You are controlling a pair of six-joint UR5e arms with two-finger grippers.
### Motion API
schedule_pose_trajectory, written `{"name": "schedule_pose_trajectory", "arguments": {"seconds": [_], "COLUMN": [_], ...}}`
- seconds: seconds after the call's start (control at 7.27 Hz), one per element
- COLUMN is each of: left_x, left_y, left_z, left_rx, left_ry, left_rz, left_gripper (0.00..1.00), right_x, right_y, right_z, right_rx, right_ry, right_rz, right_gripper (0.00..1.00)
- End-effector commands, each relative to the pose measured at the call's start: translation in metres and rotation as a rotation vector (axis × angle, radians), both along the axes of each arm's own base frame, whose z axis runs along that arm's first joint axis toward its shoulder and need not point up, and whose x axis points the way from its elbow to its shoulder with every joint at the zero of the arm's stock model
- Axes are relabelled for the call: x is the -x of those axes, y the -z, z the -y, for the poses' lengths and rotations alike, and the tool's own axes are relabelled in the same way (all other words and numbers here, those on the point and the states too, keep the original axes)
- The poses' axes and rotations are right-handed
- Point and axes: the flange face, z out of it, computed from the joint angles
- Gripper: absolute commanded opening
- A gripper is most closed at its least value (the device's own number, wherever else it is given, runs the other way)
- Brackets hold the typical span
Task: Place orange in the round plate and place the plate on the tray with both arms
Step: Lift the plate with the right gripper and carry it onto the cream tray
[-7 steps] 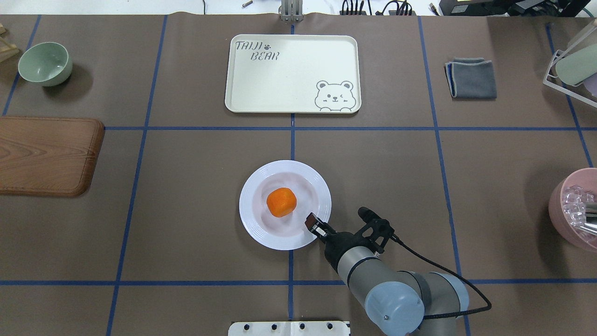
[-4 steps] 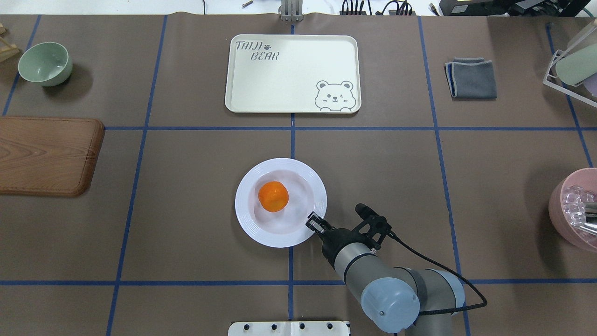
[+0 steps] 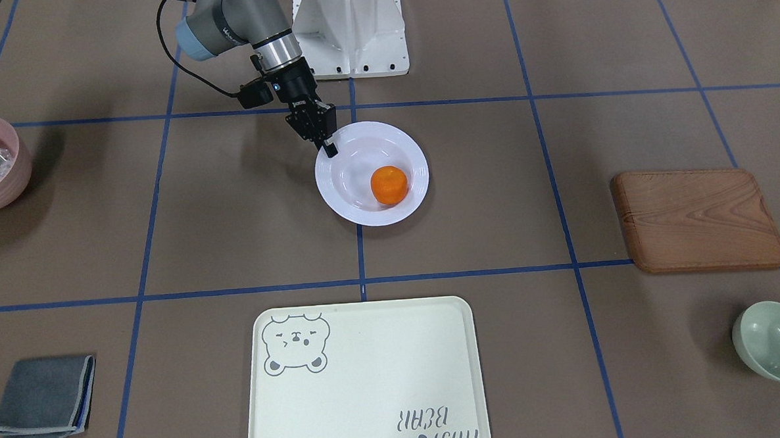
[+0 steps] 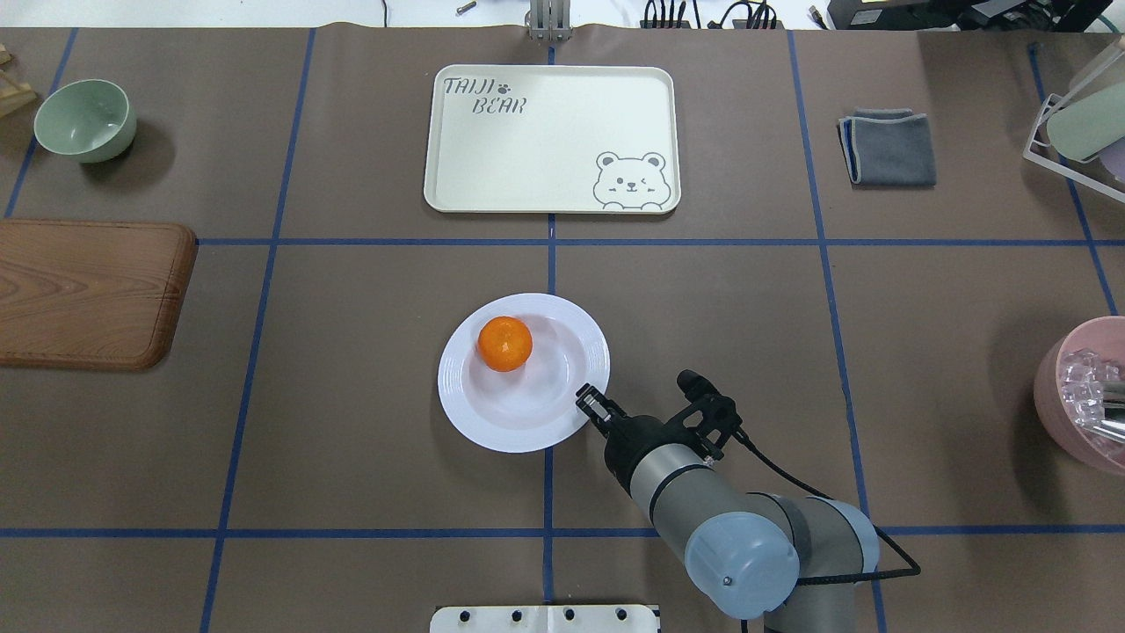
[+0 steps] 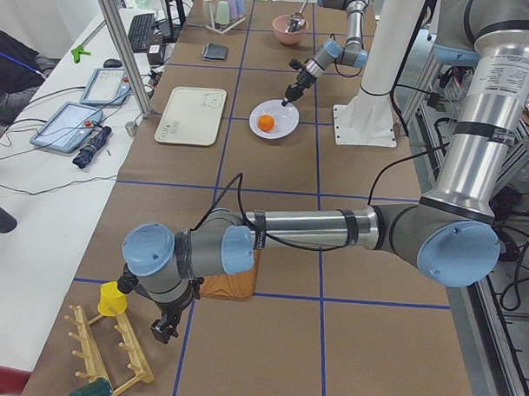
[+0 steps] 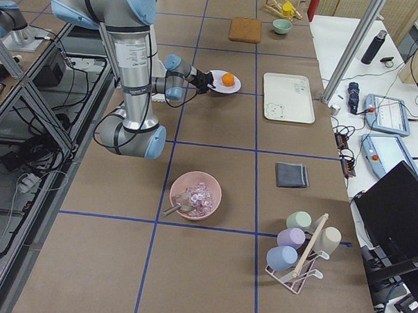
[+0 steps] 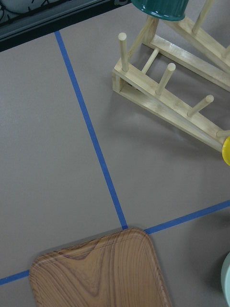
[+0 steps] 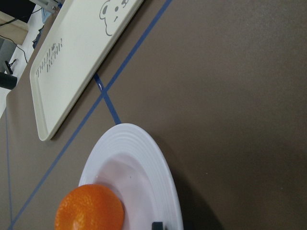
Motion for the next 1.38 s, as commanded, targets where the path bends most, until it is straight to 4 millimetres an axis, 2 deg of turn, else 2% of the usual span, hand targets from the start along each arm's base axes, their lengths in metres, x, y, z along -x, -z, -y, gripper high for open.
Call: {"name": "schedule_pose_trajectory", "arguments": {"seconds": [0.0, 0.41, 0.69, 0.83, 0.96, 1.1, 1.24], "left_x": [0.0, 0.0, -0.008, -0.01, -0.012, -0.016, -0.018], "left_y": [0.006, 0.014, 0.017, 0.023, 0.019, 0.009, 0.015], "left_z": [-0.003, -0.002, -0.008, -0.017, -0.027, -0.037, -0.044], "left_rx": [-0.013, -0.021, 0.024, 0.011, 0.018, 0.035, 0.06], "left_ry": [0.001, 0.002, 0.077, 0.079, 0.078, 0.076, 0.114], "left_rz": [0.002, 0.004, -0.085, -0.085, -0.086, -0.091, -0.102], "left_gripper": [0.99, 0.99, 0.99, 0.99, 0.99, 0.99, 0.99], "right_x": [-0.01, -0.02, -0.028, -0.034, -0.042, -0.054, -0.065], "right_y": [0.016, 0.031, 0.061, 0.062, 0.066, 0.074, 0.075], "right_z": [0.011, 0.025, 0.048, 0.058, 0.073, 0.093, 0.111], "right_rx": [0.056, 0.097, 0.101, 0.118, 0.117, 0.116, 0.114], "right_ry": [-0.069, -0.162, -0.208, -0.233, -0.26, -0.298, -0.333], "right_rz": [0.091, 0.177, 0.244, 0.265, 0.276, 0.294, 0.3], "right_gripper": [0.0, 0.0, 0.0, 0.0, 0.0, 0.0, 0.0]}}
